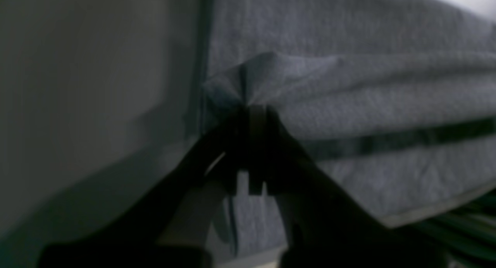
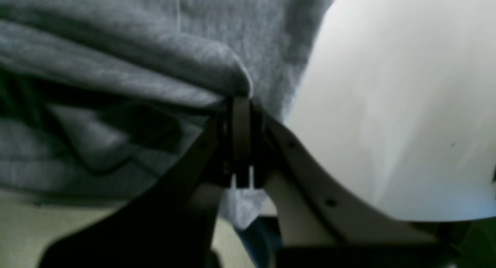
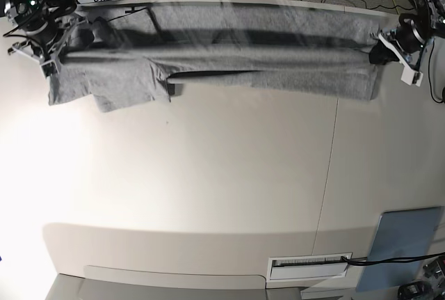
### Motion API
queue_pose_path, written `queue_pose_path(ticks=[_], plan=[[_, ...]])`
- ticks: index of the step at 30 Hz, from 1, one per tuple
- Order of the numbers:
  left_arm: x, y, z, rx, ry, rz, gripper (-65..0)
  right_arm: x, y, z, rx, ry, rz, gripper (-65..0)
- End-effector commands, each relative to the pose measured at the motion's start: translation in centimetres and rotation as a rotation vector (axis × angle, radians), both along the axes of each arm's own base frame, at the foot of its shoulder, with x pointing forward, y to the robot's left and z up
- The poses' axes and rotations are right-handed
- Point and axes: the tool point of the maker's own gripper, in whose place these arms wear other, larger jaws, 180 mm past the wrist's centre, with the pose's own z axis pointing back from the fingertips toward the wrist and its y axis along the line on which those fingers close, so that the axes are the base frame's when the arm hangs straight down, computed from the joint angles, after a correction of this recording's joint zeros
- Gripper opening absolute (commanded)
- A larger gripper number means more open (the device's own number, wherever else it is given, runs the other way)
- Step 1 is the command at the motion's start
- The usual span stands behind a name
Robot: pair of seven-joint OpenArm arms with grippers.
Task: Fold the T-shirt properly
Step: 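Lift the hem with both grippers and fold it over onto the collar, then grasp the sleeve end near the right gripper and fold it inward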
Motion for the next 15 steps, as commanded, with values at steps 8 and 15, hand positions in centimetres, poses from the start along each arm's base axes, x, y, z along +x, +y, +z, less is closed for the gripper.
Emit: queue_pose_path(ticks=[8, 15], plan=[[1.9, 0.2, 2.3, 0.011, -0.133, -0.05, -31.3, 1.1, -0.7, 1.2, -0.045, -0.047, 0.028, -45.2], [2.8, 0.4, 3.0, 0.013, -0.169, -0.042, -24.0, 2.4, 0.1, 1.8, 0.009, -0.091, 0.022, -42.1]])
